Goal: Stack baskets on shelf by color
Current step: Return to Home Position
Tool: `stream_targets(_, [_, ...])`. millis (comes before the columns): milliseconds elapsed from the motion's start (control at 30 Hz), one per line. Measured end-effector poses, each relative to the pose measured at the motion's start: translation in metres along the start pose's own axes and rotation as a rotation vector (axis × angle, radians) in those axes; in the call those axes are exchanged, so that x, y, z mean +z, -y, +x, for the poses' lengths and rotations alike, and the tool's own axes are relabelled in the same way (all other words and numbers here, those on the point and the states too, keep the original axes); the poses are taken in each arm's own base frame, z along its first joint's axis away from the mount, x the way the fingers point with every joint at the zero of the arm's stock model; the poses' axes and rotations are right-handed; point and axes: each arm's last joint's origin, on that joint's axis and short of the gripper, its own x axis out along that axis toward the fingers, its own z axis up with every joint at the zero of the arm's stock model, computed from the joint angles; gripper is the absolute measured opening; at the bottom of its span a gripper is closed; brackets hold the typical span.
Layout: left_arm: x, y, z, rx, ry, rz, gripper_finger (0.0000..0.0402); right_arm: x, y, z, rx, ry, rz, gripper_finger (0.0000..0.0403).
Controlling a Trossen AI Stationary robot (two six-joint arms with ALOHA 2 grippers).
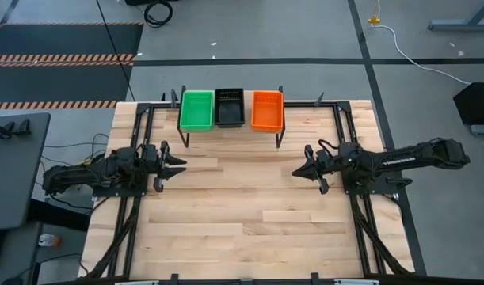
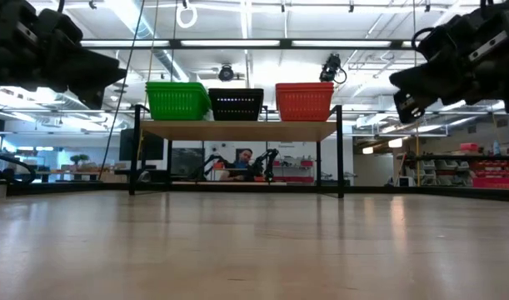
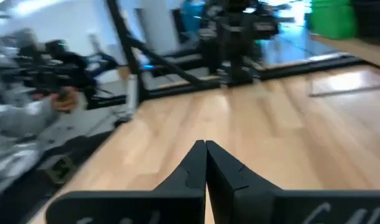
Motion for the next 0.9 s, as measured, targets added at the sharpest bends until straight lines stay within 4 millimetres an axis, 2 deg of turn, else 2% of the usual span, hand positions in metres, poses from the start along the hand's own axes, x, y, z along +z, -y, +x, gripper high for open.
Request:
stream_targets(167, [0.000,0.000,0.000,0.014,-0.001,0.000,0.0116,-0.005,-0.001,-0.006,-0.145,-0.040,0.002,0.0006])
stream_targets(467, [-0.001,-0.001,0.000,0.016,-0.002,-0.012,0.0116,-0.004,-0.010,-0.011,-0.220,-0.031,-0.046,0.0005])
stream_targets(900, [-0.001,-0.001,0.000,0.017,-0.003,-0.054,0.0116,-0.010,-0.017,-0.030,-0.245,-0.074,-0.058,0.0005])
